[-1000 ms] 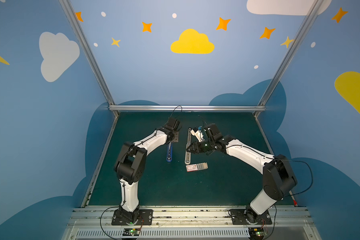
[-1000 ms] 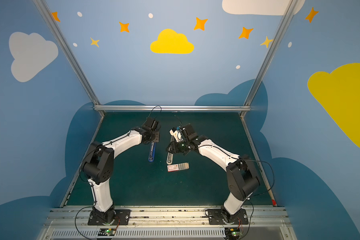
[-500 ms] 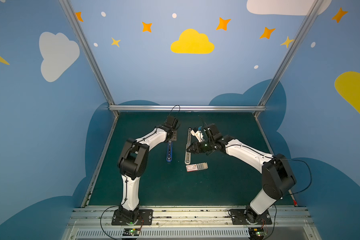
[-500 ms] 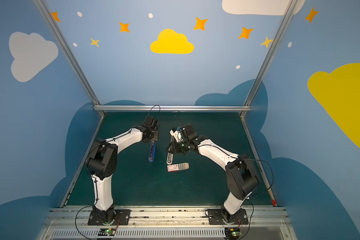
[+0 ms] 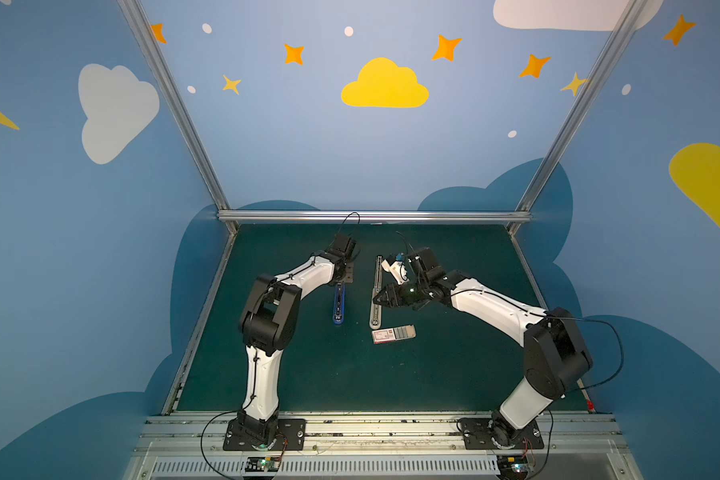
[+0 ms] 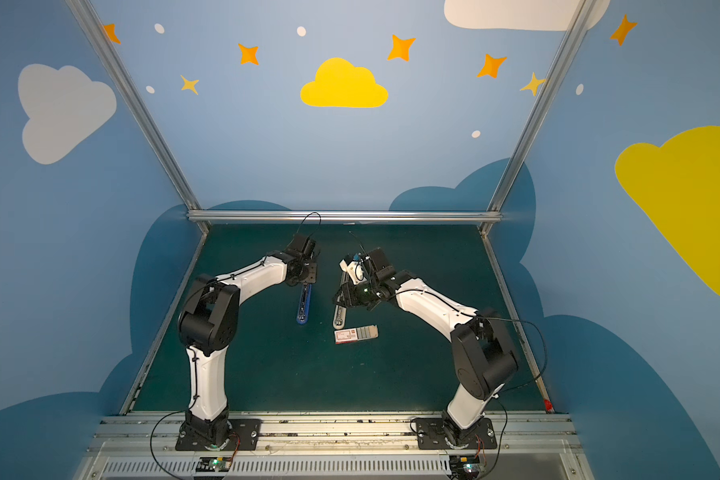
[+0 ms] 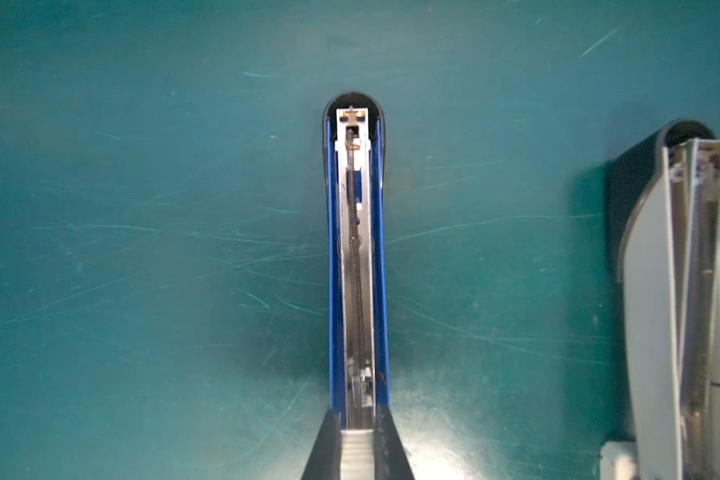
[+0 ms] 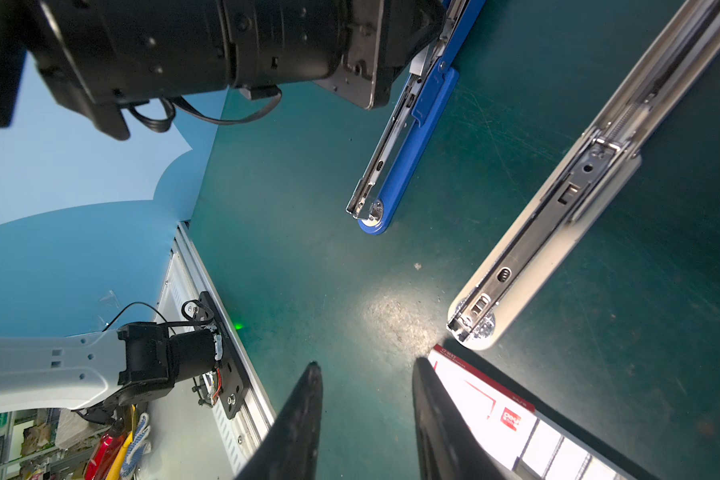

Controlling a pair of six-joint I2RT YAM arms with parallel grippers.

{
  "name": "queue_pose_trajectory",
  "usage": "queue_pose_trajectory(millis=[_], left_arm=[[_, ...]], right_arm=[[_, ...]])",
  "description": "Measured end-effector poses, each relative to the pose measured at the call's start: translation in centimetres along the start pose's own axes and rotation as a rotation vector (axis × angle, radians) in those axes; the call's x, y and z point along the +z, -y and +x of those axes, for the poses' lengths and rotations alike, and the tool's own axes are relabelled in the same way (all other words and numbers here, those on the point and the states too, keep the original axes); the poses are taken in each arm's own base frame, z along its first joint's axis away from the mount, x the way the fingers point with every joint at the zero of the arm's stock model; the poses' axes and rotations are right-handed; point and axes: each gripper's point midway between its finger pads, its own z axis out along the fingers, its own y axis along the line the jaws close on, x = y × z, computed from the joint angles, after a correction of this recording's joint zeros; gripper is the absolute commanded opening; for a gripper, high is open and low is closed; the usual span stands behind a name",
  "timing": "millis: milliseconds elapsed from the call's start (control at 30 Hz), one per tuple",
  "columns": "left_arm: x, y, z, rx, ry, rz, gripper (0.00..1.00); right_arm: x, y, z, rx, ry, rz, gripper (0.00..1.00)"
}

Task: Load the staples into the stapler
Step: 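Position the left gripper above the blue stapler's open channel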

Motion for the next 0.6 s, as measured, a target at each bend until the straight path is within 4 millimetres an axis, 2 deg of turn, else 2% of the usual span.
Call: queue_pose_trajectory(millis=[600], left_arm=[[0.01,0.07,-0.12,-0.006,-0.004,0.006,0.12]], right_arm=[[-0.12,0.2,-0.12,0.005,0.003,0.003,0.36]])
